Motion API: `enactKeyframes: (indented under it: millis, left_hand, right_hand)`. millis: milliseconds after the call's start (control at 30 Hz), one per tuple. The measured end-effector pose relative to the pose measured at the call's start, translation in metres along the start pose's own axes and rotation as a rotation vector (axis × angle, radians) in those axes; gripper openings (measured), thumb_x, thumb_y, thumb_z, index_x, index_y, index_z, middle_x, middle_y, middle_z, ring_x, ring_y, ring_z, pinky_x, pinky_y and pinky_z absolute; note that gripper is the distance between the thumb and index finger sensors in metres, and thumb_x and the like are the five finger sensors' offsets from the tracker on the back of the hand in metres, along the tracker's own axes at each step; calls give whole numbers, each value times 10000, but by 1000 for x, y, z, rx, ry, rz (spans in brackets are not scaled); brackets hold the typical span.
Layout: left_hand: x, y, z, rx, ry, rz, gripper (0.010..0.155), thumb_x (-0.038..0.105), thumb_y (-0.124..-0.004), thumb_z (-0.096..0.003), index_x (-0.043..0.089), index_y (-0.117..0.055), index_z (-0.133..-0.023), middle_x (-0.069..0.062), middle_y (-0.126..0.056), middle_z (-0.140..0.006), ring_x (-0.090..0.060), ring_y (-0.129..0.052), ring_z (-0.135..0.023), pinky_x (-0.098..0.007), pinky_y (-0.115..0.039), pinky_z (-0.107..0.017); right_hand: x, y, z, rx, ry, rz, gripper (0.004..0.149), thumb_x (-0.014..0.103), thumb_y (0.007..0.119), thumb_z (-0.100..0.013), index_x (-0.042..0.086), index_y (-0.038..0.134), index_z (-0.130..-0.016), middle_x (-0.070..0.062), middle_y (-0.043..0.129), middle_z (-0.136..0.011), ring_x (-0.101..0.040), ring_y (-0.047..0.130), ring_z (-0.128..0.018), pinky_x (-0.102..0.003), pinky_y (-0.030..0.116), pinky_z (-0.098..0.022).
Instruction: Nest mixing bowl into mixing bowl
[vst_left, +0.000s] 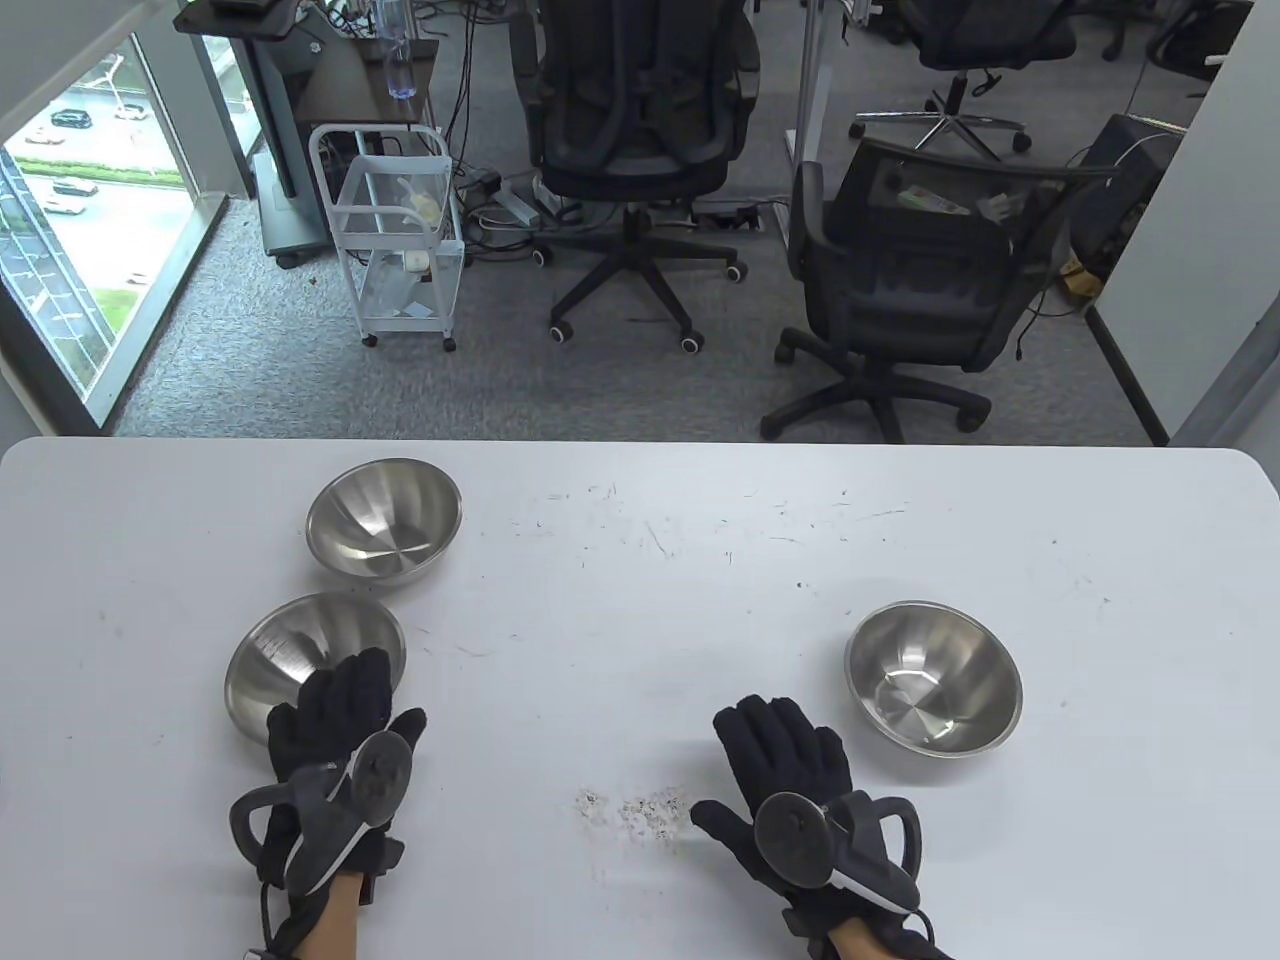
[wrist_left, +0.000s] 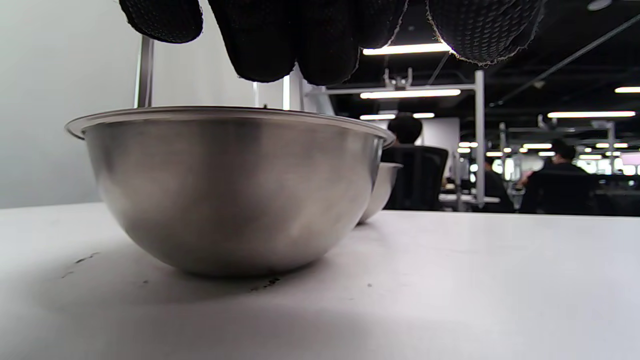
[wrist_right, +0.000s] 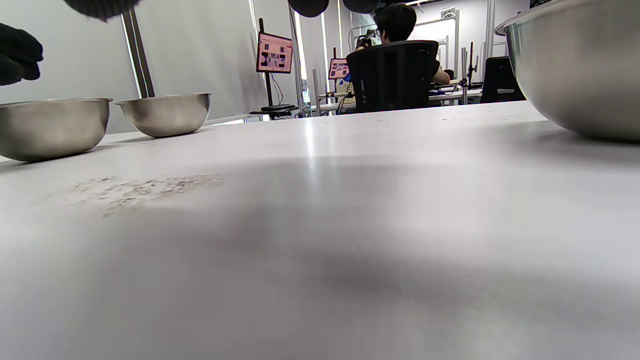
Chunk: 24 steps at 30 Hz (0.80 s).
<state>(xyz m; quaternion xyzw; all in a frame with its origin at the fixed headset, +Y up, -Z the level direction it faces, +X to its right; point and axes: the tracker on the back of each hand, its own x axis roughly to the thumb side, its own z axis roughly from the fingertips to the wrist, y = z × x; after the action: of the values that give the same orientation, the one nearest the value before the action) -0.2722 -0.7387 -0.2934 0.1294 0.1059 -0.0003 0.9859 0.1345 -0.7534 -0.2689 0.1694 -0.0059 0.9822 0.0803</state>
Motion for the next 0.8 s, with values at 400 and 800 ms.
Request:
enactKeyframes:
  millis: [400,800]
  left_hand:
    - [-6,-18,-13,-139,29,-68,623,567,-710,-515,331,-720,-1091,-14,-936,-1071,-287,-916,-990,-580,-682,-731]
    - [2,-21,-19,-122,44,-132,430,449,-723,-550,417,-879,-949,277,-1095,-845,-176,-1098,-795,-565,-746,-690]
  right_hand:
    - [1,0,0,5,-3,-4,833,670,659,-448,272,450,-1150,-89,515,-1235,-426,527,-1120,-678,498,-729]
    - [2,0,-1,5,-10,-2,830,670,659,-449,274,458,-1149,-90,514,-1235,-426,527,-1120,-677,498,-729]
